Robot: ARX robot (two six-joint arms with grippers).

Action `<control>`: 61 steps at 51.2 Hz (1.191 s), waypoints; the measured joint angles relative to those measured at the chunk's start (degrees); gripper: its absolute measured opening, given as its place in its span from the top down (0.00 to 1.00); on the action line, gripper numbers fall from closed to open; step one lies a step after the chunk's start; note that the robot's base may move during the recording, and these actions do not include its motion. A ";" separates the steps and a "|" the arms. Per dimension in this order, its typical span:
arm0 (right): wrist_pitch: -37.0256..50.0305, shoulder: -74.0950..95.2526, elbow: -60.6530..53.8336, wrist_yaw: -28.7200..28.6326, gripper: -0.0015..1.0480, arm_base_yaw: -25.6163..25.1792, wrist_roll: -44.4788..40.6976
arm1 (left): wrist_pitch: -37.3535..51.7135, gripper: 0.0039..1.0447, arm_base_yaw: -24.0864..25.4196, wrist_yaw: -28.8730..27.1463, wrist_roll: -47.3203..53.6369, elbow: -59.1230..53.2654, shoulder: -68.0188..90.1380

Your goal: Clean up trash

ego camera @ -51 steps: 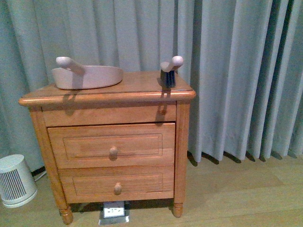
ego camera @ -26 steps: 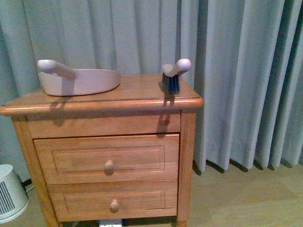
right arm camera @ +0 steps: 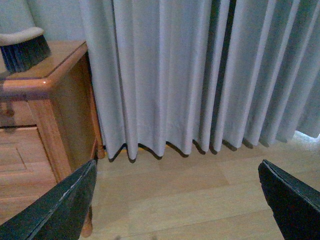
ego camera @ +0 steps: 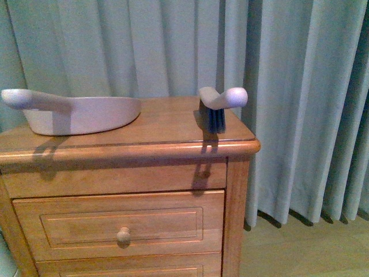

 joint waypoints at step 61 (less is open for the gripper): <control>-0.04 -0.02 0.00 0.00 0.07 0.00 0.00 | -18.12 0.07 -10.38 -9.07 -6.86 64.61 80.08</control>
